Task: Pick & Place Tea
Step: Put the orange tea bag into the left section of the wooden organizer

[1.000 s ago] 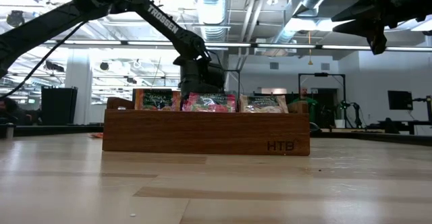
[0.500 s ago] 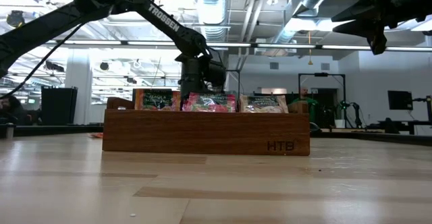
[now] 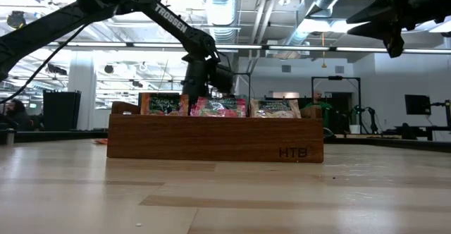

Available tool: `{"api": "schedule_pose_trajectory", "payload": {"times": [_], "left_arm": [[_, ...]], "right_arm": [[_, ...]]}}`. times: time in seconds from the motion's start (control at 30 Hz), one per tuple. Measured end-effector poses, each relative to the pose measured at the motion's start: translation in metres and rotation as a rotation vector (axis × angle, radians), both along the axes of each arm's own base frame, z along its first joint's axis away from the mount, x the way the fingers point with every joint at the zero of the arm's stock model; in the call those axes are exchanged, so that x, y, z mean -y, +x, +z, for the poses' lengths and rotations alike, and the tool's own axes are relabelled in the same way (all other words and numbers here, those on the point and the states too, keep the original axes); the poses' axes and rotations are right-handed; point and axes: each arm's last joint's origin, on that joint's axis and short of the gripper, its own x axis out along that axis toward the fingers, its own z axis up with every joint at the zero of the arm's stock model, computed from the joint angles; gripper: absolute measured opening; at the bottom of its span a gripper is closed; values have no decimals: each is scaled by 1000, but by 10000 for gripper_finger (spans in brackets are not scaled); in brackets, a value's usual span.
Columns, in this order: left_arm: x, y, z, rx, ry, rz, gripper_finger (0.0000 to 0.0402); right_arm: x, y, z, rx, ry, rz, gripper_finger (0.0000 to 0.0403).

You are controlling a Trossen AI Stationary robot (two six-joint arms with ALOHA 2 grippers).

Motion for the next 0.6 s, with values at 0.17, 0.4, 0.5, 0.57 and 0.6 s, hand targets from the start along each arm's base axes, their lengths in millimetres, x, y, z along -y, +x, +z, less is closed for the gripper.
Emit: {"api": "schedule_pose_trajectory", "payload": {"times": [0.17, 0.4, 0.5, 0.57, 0.6], "left_arm": [[1, -1, 9, -14, -6, 15, 112], [-8, 11, 58, 98, 81, -166, 112], [-13, 15, 68, 140, 134, -328, 112], [-18, 14, 69, 160, 150, -378, 112], [-21, 13, 68, 176, 142, -393, 112]], "right_arm": [[0, 0, -1, -10, -2, 0, 98], [0, 0, -3, -29, -3, 0, 98], [0, 0, -3, -29, -3, 0, 98], [0, 0, -3, -29, -3, 0, 98], [0, 0, -3, -28, -2, 0, 98]]}}
